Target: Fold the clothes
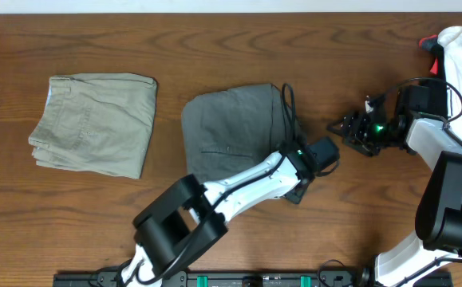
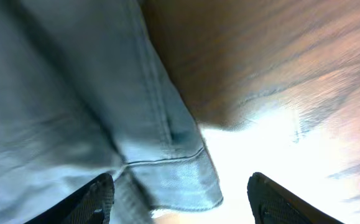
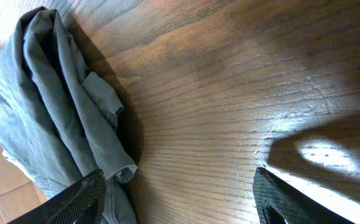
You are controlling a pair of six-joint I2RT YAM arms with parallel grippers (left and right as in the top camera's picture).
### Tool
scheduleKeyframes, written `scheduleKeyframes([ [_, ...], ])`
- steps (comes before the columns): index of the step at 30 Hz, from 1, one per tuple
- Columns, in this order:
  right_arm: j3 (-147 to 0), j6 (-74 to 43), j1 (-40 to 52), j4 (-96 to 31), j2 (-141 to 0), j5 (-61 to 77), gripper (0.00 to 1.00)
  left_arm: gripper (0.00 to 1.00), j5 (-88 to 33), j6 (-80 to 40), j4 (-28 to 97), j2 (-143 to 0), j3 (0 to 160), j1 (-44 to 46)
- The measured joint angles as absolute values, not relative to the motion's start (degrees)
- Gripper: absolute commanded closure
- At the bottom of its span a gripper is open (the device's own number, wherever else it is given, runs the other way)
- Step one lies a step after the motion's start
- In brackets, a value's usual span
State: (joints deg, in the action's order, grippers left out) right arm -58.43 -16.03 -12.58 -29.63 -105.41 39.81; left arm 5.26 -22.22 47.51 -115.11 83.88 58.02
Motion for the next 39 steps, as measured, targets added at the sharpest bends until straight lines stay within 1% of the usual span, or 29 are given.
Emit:
scheduleKeyframes([
  [6,-58.43,-16.05,-12.58,-29.63,-105.41,39.81,0.26,0.29,9.45,-22.09,47.51,-114.74,84.12,58.24],
  [12,-58.43,-16.03,-12.58,-29.63,-105.41,39.81,0.26,0.29,11.86,-22.26,47.42,-117.51,83.37,58.24],
  [20,-58.43,-16.03,-12.58,-29.87,-105.41,39.81,0.27,0.29,12.62,-24.93,47.24,-119.13,82.52,58.24],
  [21,-58.43,-16.03,-12.58,-30.00,-105.41,39.81,0.26,0.30,12.58,-25.43,47.09,-119.13,82.43,58.26],
  [24,-58.43,-16.03,-12.58,-30.00,-105.41,39.81,0.27,0.44,11.60,-26.74,46.33,-118.93,82.02,58.24],
  [28,-58.43,-16.03,-12.58,-30.04,-105.41,39.86,0.27,0.72,8.40,-27.53,45.43,-118.93,81.82,58.19],
  [29,-58.43,-16.03,-12.58,-30.06,-105.41,39.88,0.27,0.80,7.68,-27.40,45.32,-118.93,81.82,58.17],
  [31,-58.43,-16.03,-12.58,-30.13,-105.41,39.88,0.27,0.94,6.87,-27.46,45.43,-118.93,81.78,58.08],
  [35,-58.43,-16.03,-12.58,-30.17,-105.41,39.99,0.28,0.94,6.33,-26.83,47.24,-118.39,81.82,57.76],
  [39,-58.43,-15.94,-12.60,-30.13,-105.41,40.03,0.32,0.94,6.00,-26.50,51.22,-117.43,82.37,57.34],
])
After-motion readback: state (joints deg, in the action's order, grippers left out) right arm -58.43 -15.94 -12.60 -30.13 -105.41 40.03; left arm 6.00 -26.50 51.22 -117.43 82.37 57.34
